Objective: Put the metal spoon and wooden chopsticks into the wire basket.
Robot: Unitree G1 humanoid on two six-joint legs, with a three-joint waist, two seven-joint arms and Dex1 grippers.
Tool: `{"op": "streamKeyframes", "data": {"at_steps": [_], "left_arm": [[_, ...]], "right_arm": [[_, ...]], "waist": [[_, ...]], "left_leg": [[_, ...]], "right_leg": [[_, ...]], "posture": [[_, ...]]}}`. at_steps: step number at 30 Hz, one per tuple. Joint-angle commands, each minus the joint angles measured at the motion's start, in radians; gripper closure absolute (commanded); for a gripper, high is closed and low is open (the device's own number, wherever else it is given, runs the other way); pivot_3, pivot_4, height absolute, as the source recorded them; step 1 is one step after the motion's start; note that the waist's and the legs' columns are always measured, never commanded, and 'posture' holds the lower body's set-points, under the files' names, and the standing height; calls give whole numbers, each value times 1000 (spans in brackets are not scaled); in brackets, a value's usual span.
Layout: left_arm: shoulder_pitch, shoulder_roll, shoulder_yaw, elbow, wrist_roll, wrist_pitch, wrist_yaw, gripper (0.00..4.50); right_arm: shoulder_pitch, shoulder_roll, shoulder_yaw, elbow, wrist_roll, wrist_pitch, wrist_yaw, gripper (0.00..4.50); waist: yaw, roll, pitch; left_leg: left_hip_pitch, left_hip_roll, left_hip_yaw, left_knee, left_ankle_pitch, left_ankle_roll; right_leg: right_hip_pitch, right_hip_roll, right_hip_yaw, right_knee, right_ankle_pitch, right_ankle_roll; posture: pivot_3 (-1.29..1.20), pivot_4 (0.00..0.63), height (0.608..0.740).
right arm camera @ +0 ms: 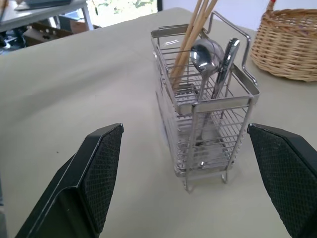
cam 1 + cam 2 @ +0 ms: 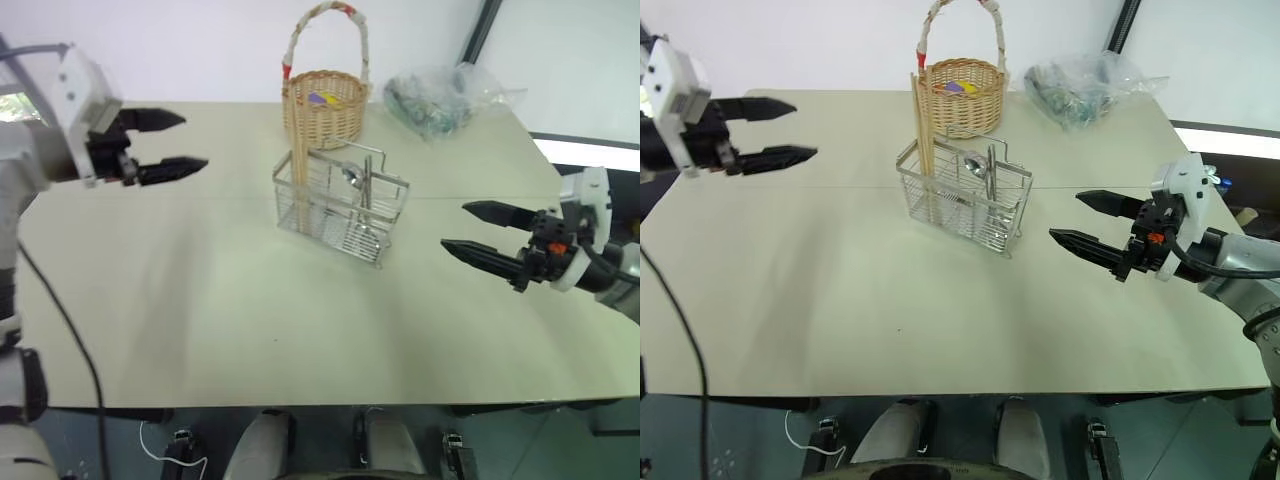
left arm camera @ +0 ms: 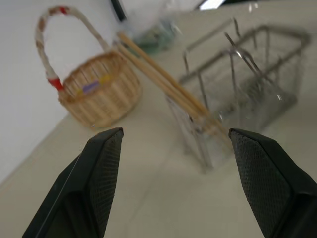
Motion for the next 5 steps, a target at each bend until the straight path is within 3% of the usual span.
{"op": "streamKeyframes", "data": {"at_steps": [1, 5], "left_arm": [[48, 39, 68, -66, -30, 15, -6, 920], [125, 67, 107, -134, -42, 38, -1, 920]], "right_arm": [[-41, 1, 3, 8, -23, -27, 24, 355], [-87, 24, 39, 7, -27, -19, 30, 355]], "waist": [[4, 0, 0], [0, 0, 0]], "left_leg": [[0, 0, 0, 0, 0, 0], [0, 0, -1, 0, 0, 0]], "right_leg": [[0, 0, 0, 0, 0, 0], [0, 0, 0, -1, 0, 0]], "posture": [[0, 150, 674], [0, 150, 674]]}}
